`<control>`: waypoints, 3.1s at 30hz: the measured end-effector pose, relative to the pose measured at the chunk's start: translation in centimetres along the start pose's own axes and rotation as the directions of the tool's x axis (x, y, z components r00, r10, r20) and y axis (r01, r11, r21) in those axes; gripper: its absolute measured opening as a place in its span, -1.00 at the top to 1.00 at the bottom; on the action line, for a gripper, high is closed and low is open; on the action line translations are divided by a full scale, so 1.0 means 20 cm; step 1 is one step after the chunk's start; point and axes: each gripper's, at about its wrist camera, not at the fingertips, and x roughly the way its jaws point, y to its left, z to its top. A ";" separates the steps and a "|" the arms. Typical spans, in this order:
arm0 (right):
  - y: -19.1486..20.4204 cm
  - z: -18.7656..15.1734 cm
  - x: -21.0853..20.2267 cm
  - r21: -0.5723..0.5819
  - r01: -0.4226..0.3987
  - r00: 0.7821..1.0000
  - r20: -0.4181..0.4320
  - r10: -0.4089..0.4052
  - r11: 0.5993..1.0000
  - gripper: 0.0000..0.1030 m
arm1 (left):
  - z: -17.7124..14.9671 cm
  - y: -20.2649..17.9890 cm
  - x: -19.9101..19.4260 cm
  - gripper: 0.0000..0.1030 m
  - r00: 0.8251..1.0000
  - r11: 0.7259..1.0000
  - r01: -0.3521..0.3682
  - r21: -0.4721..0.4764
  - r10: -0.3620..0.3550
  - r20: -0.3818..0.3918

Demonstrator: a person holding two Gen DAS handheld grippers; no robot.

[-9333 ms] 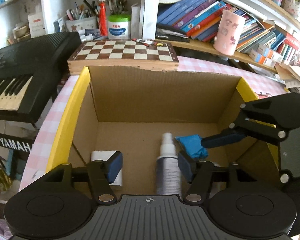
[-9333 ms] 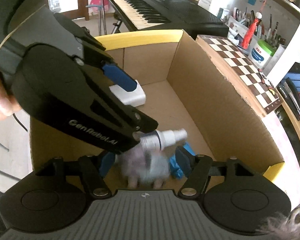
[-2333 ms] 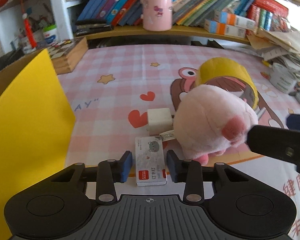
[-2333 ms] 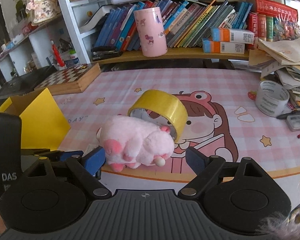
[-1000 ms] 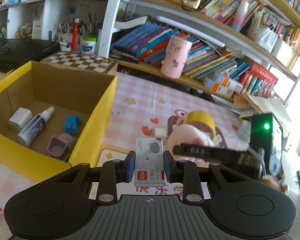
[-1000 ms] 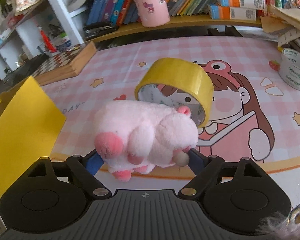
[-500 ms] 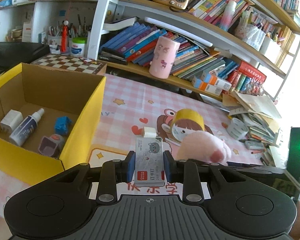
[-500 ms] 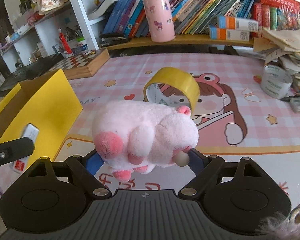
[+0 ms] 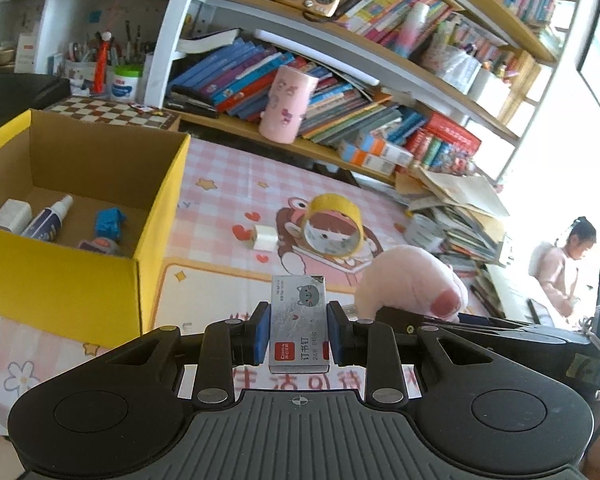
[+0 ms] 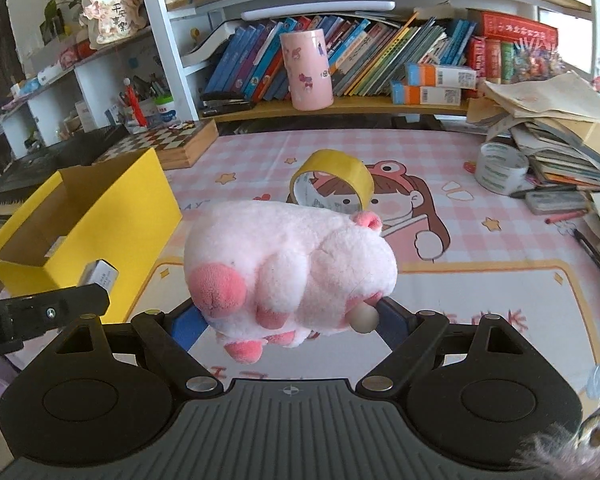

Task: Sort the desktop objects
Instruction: 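Carry the staples box and plush paw with both tools over the yellow box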

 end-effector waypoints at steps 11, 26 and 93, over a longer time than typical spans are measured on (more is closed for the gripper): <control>0.26 -0.20 -0.14 0.020 0.039 0.999 -0.024 -0.038 0.999 -0.65 | -0.09 0.18 -0.23 0.45 0.999 0.999 0.032 0.021 -0.032 -0.015; 0.65 -0.50 -0.33 0.018 0.075 0.996 -0.054 -0.074 0.997 -0.65 | -0.27 0.41 -0.53 0.45 0.996 0.997 0.074 0.020 -0.072 -0.056; 1.18 -0.24 -0.21 -0.209 -0.119 0.990 0.045 0.131 0.971 -0.65 | 0.05 0.87 -0.81 0.45 0.973 0.992 -0.109 -0.062 0.119 0.196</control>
